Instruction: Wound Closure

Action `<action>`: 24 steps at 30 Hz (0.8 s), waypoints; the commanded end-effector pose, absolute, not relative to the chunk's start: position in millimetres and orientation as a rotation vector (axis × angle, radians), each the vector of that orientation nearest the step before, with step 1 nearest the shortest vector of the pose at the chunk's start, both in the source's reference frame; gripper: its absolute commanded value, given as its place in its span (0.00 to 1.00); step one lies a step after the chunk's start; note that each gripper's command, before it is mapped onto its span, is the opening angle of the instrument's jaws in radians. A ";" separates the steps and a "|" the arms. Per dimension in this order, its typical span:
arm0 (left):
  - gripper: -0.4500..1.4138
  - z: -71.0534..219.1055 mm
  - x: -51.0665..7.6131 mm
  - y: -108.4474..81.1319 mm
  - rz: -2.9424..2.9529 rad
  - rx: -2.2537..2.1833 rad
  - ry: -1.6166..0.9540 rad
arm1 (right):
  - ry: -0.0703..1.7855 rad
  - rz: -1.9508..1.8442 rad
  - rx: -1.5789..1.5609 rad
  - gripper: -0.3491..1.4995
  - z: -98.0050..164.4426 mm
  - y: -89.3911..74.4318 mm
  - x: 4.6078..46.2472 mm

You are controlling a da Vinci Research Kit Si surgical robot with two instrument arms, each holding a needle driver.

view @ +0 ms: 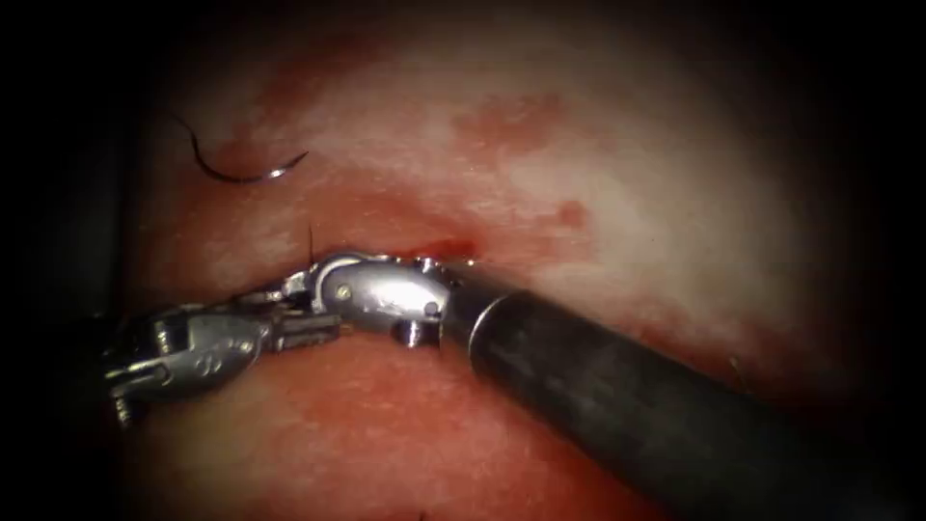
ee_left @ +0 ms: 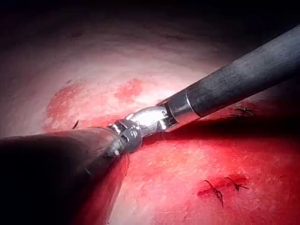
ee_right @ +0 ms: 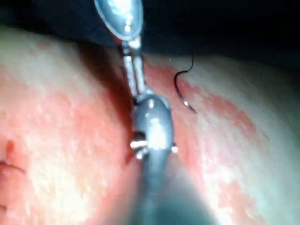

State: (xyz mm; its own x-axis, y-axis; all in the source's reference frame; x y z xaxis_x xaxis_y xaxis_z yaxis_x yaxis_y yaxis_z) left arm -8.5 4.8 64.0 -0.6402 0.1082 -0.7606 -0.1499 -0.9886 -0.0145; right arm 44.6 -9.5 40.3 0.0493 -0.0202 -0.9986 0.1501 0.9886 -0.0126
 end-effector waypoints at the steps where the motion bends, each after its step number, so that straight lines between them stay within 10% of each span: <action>1: 0.00 64.6 -8.9 4.8 2.723 -1.261 0.072 | 1.508 -0.133 0.102 0.00 40.8 -9.1 45.0; 3: 0.00 64.5 -8.8 4.6 2.724 -1.261 0.073 | 1.503 -0.132 0.099 0.00 40.8 -9.3 44.5; 6: 0.00 64.3 -8.6 4.2 2.726 -1.259 0.075 | 1.489 -0.103 0.082 0.73 40.5 -9.8 43.4; 8: 0.00 64.2 -8.5 4.0 2.726 -1.262 0.075 | 1.473 -0.031 0.068 0.98 40.0 -10.0 42.4; 24: 0.00 65.3 -14.0 -1.4 2.719 -1.321 0.065 | 1.413 0.121 -0.008 0.99 36.1 -9.6 24.6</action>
